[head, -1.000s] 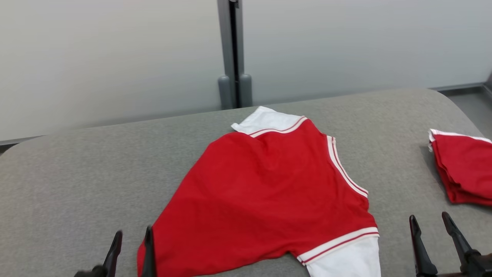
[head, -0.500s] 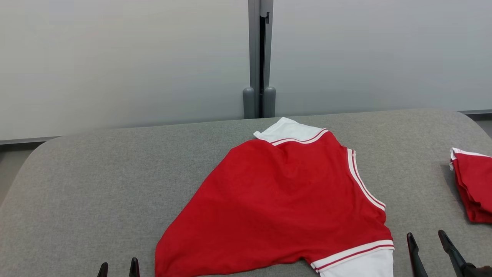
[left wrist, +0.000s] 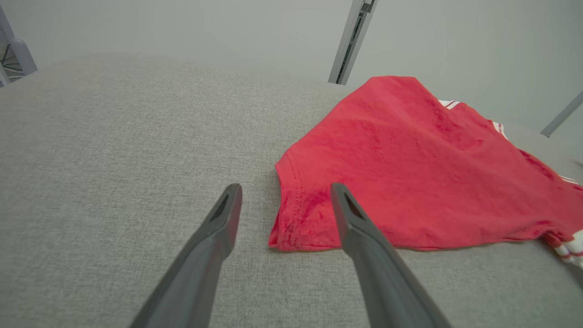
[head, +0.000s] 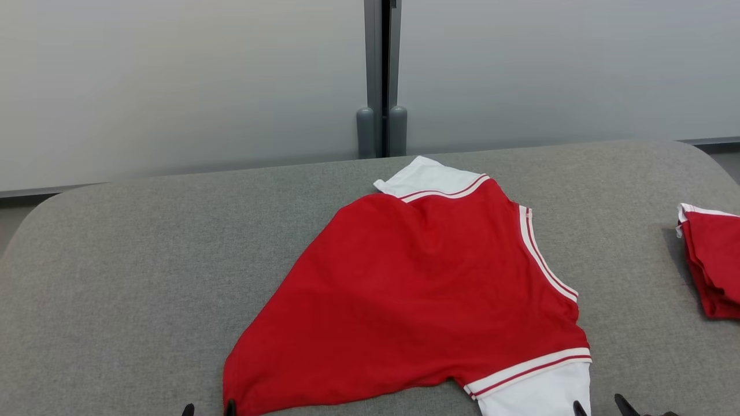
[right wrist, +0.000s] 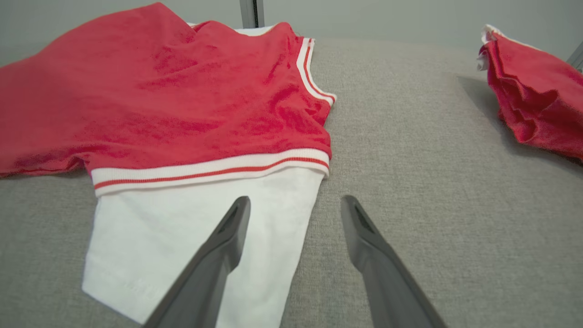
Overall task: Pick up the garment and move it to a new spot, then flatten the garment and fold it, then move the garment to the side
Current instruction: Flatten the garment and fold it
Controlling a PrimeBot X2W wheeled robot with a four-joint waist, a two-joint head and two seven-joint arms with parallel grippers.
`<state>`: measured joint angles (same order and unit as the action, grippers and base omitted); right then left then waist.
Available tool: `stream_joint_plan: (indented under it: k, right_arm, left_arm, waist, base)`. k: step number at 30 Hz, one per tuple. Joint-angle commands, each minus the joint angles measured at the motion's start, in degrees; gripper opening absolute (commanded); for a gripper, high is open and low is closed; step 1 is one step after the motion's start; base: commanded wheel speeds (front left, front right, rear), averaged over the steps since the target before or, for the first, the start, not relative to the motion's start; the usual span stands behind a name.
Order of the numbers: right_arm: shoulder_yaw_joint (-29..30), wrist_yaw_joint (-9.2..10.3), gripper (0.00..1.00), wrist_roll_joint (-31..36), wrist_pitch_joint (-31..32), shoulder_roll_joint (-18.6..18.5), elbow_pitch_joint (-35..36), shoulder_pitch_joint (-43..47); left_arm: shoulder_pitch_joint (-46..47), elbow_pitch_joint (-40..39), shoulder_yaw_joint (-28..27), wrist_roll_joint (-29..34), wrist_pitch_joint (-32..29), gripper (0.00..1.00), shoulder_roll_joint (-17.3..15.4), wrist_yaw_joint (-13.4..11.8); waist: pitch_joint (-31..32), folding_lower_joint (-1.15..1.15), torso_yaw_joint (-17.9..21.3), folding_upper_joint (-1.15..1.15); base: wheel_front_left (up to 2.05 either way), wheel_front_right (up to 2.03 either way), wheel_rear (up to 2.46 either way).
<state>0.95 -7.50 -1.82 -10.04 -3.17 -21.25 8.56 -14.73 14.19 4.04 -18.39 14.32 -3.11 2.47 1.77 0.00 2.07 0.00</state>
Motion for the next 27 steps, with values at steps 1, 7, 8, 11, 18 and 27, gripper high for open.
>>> stream_joint_plan:
  k: [1,7,8,11,18,27]
  right_arm:
    - [-0.23,0.02,1.00,0.49,0.48,-0.45,-0.36,-0.32]
    - [-2.36,0.02,1.00,-0.71,4.69,-0.56,-3.40,-1.37]
    - [-2.88,0.02,1.00,-1.04,5.27,-0.58,-3.73,-1.57]
    - [-4.88,0.02,1.00,-2.27,7.02,-0.70,-4.47,-2.33]
    - [-9.55,0.02,1.00,-5.63,10.60,-1.84,-5.06,-3.35]
    - [-18.11,-0.35,0.00,-16.16,14.13,-3.51,-1.83,-3.32]
  left_arm:
    - [0.88,0.42,0.08,-0.47,-0.23,1.00,-0.28,0.03]
    - [3.62,2.80,0.61,-1.08,-1.49,1.00,-0.22,-0.44]
    - [3.99,3.19,0.60,-1.48,-1.86,1.00,-0.18,-0.42]
    - [5.84,4.16,0.90,-1.97,-2.58,1.00,-0.19,-0.31]
    - [9.16,7.64,1.72,-2.56,-6.38,1.00,-0.14,-1.61]
    - [8.62,9.17,3.30,-7.82,-11.33,0.00,0.26,1.89]
  waist:
    - [-0.70,0.00,-0.03,0.00]
    - [-3.35,0.00,-0.11,0.00]
    - [-3.96,0.00,-0.12,0.00]
    - [-5.60,0.00,-0.13,0.00]
    - [-8.47,0.00,0.39,0.00]
    - [-8.54,0.00,1.14,0.00]
  base:
    - [0.00,0.00,0.00]
    - [0.00,0.00,0.00]
    - [0.00,0.00,0.00]
    - [0.00,0.00,0.00]
    - [0.00,0.00,0.00]
    - [0.00,0.00,0.00]
